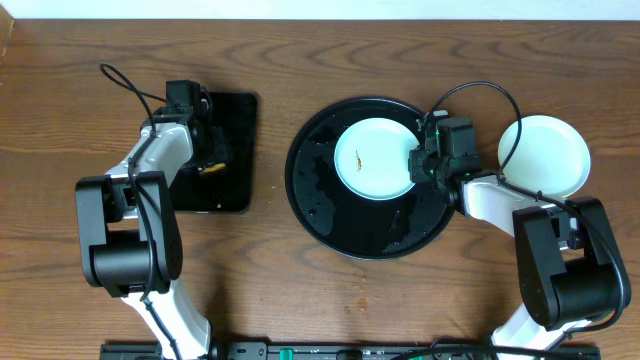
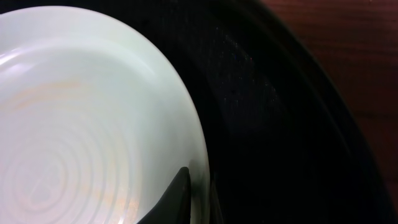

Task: Clean dirty plates on tray and stack at the side
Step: 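Grasp the sponge on the black tray with the left gripper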

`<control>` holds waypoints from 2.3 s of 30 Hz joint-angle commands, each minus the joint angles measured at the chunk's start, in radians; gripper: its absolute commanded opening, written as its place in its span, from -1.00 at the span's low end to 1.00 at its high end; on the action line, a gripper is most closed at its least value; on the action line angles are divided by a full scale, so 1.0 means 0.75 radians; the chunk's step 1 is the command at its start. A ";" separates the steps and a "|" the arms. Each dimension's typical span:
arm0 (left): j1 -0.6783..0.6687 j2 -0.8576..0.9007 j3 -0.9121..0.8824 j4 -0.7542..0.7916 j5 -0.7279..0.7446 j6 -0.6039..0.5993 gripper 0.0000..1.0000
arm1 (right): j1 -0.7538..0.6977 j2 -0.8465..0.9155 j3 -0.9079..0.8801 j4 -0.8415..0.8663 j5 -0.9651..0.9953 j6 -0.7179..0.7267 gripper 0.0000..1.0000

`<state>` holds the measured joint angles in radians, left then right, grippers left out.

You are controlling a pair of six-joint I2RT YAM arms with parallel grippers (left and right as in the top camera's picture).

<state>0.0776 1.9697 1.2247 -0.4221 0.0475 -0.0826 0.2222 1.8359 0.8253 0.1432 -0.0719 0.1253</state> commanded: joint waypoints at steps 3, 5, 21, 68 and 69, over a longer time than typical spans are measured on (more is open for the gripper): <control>0.004 0.057 -0.020 0.118 -0.018 -0.007 0.45 | 0.005 0.037 -0.004 -0.011 0.019 0.002 -0.82; 0.004 0.057 -0.020 0.170 -0.018 -0.007 0.45 | 0.005 0.037 -0.004 -0.011 0.019 0.002 -0.81; 0.003 0.070 -0.020 0.115 -0.017 -0.007 0.22 | 0.005 0.037 -0.004 -0.006 0.019 0.002 -0.76; 0.004 0.063 -0.018 -0.003 -0.017 -0.007 -0.63 | 0.005 0.037 -0.004 0.004 0.019 0.002 -0.63; 0.004 0.055 -0.011 -0.004 -0.017 -0.006 -0.84 | 0.005 0.037 -0.004 0.004 0.019 0.002 -0.61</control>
<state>0.0776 1.9808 1.2350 -0.4175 0.0238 -0.0872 0.2222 1.8397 0.8249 0.1497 -0.0704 0.1253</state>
